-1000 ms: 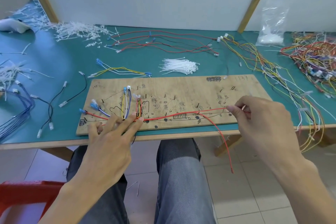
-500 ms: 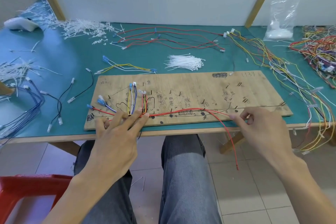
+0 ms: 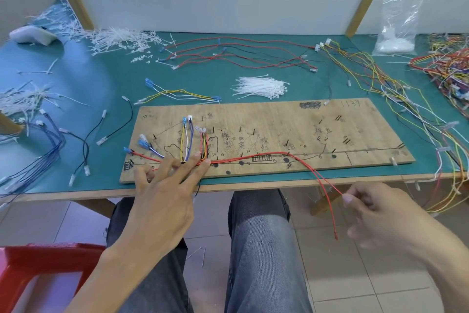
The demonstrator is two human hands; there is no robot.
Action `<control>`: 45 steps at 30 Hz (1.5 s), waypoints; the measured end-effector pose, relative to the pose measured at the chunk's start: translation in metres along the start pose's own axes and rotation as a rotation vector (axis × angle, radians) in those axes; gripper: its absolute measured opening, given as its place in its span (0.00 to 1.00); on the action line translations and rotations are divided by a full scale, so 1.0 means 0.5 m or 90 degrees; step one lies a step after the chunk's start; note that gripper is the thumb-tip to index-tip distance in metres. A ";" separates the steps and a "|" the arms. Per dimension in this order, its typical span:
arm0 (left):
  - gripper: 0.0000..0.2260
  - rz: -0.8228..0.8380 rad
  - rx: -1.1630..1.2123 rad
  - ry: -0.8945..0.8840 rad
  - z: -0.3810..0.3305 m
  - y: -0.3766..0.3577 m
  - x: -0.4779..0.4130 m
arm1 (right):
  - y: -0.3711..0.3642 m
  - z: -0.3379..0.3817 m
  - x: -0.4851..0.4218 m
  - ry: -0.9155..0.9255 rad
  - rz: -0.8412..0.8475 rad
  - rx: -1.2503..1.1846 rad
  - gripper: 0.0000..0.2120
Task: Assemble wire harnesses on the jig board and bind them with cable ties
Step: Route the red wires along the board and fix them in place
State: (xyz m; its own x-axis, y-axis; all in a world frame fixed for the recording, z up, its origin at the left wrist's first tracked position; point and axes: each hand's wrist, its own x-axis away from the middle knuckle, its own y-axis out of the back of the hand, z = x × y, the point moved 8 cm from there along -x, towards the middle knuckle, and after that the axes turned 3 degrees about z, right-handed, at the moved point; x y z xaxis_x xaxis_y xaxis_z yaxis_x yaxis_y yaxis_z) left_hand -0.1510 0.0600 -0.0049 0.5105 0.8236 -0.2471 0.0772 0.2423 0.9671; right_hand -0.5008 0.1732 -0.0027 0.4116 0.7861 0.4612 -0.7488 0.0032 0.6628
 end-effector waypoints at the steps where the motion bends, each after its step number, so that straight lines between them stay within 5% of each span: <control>1: 0.36 0.005 -0.003 0.000 0.000 -0.002 -0.001 | 0.008 0.003 -0.004 0.014 -0.031 0.093 0.14; 4: 0.34 0.010 -0.005 -0.002 0.003 -0.004 -0.001 | 0.015 0.027 -0.008 0.021 -0.070 0.373 0.15; 9: 0.34 0.009 0.009 0.001 0.004 -0.005 0.002 | -0.001 0.060 -0.003 -0.020 -0.008 0.479 0.20; 13: 0.35 0.011 -0.001 0.004 0.004 -0.006 0.001 | 0.001 0.175 -0.020 0.190 -0.204 0.329 0.13; 15: 0.34 0.010 -0.001 0.003 0.004 -0.005 0.001 | -0.013 0.215 -0.045 0.263 -0.214 0.273 0.06; 24: 0.34 0.036 -0.019 0.010 0.001 -0.004 0.003 | -0.051 0.220 -0.108 0.303 -0.187 0.266 0.05; 32: 0.36 0.054 -0.027 0.022 -0.003 -0.007 0.013 | -0.096 0.235 -0.096 0.389 -0.215 0.260 0.25; 45: 0.37 0.083 -0.024 0.039 -0.006 -0.003 0.008 | -0.109 0.207 -0.068 0.396 -0.350 0.254 0.21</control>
State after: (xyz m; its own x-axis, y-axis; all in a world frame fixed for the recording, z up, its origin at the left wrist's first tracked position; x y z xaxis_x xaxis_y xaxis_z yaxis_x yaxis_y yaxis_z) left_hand -0.1515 0.0645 -0.0077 0.4602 0.8792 -0.1233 -0.0191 0.1486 0.9887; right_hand -0.4200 0.0825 0.0066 0.2169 0.9280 -0.3028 -0.2476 0.3523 0.9025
